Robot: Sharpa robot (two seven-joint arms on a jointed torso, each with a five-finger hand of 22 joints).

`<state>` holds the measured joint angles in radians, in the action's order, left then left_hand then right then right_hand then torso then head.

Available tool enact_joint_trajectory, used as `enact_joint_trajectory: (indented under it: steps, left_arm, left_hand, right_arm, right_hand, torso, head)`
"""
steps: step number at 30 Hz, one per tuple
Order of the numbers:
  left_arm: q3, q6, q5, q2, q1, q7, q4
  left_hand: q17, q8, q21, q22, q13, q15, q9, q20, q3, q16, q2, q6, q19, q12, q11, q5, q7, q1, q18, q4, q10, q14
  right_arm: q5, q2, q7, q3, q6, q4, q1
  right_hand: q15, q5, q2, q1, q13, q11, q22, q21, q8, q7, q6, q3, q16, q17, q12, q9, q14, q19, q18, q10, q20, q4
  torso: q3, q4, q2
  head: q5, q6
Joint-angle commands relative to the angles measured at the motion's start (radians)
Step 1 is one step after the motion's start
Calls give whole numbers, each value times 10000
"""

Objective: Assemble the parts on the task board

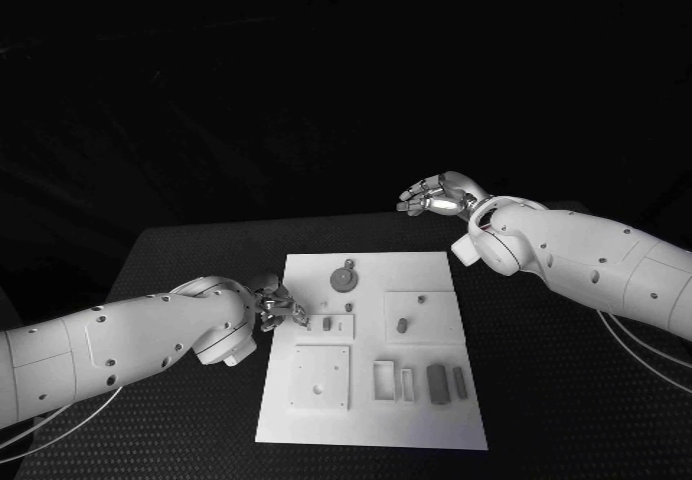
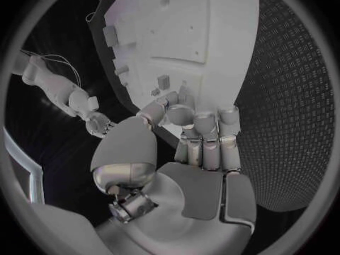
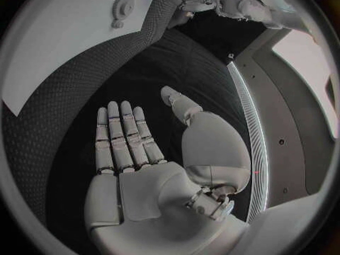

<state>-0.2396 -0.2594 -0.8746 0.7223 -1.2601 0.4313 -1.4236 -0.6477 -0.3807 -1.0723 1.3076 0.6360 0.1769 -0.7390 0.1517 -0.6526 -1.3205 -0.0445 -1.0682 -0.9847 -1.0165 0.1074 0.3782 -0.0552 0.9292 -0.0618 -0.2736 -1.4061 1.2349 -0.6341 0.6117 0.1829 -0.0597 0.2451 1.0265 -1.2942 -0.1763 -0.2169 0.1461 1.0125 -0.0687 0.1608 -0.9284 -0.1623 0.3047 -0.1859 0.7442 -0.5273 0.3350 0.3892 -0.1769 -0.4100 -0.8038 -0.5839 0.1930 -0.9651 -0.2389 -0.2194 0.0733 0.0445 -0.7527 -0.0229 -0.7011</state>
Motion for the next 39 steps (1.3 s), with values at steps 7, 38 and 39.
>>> enact_joint_trajectory:
  steps: [7,38,39]
  left_arm:
    - [0,-854,379,63,70,-54,-169]
    - [-4,-373,-403,-127,212,73,-140]
    - [-4,-329,-403,-131,213,80,-133]
  left_hand:
    - [10,-114,42,123,-13,156,-227,1132,-205,-36,6,-1257,-80,-6,142,-54,657,-51,-24,-107,33,169]
    - [9,-144,28,133,-11,158,-209,1141,-274,-48,-30,-1266,-99,-26,150,-45,665,-87,-29,-126,20,188]
    - [9,-144,28,133,-11,158,-208,1141,-275,-49,-30,-1266,-99,-26,150,-45,665,-87,-29,-126,20,189]
  right_arm:
    - [2,18,53,2,-16,41,2]
    - [2,12,52,2,-18,52,1]
    - [2,12,52,2,-15,53,1]
  right_hand:
    - [-2,-66,47,30,1,26,-22,47,55,-14,-28,24,50,-19,52,11,86,60,23,-62,13,29]
    - [-1,-69,52,33,0,25,-38,62,61,-14,-27,25,58,-32,66,19,87,54,22,-71,14,38]
    - [-1,-69,51,33,0,25,-38,62,61,-14,-26,25,58,-32,66,19,87,53,22,-71,14,38]
  torso:
    - [11,-7,-6]
    - [14,-17,-10]
    - [10,-16,-9]
  head:
    - [58,-10]
    - [40,-88]
    - [40,-84]
